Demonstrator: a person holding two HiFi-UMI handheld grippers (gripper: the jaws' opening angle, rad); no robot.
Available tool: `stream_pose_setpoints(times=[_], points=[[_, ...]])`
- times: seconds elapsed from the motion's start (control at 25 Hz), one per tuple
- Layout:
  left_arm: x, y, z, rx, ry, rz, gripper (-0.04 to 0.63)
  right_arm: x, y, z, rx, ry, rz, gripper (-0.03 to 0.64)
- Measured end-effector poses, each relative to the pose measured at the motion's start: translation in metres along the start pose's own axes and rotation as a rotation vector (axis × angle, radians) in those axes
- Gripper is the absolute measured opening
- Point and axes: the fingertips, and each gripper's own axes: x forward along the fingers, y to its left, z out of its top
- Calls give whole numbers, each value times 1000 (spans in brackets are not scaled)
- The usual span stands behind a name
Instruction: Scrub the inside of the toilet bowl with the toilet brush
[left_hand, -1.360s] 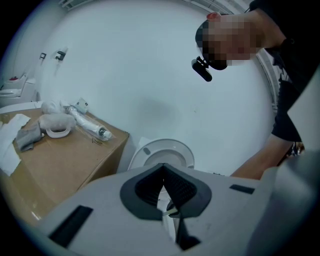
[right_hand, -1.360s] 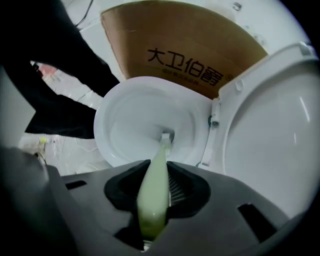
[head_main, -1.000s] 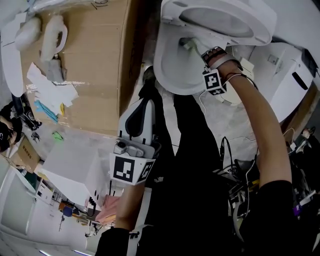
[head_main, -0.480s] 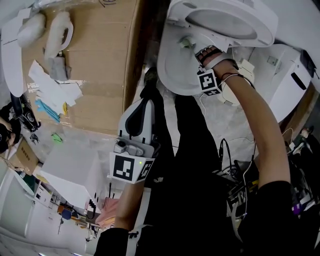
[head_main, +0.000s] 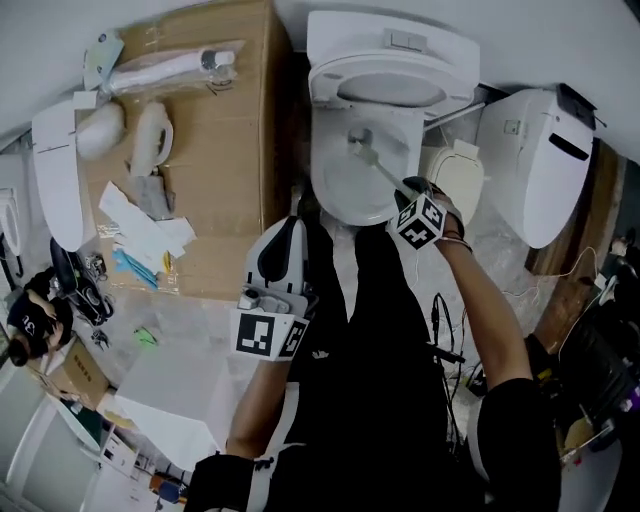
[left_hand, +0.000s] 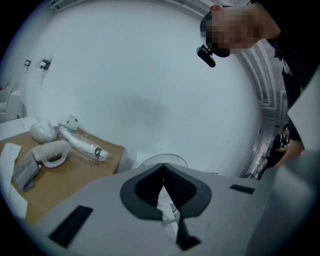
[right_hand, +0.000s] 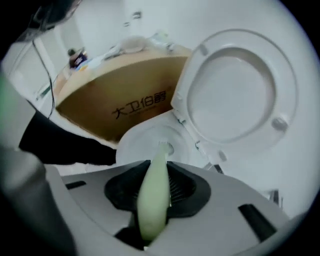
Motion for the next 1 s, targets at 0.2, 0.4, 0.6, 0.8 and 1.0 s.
stream_pose_setpoints(times=[0.2, 0.4, 0.6, 0.8, 1.0], points=[[8, -45, 38, 75, 24, -104, 6, -98, 7, -17, 435, -149, -24, 112], [7, -99, 78, 143, 16, -185, 6, -209, 15, -22, 620, -313, -77, 112], [1, -133, 111, 171, -24, -214, 6, -301, 14, -19, 613, -456, -191, 112], [-4, -160, 129, 191, -56, -231, 6, -369, -4, -18, 653, -591, -258, 112], [-2, -174, 142, 197, -92, -231, 6, -409, -7, -13, 740, -707, -257, 112]])
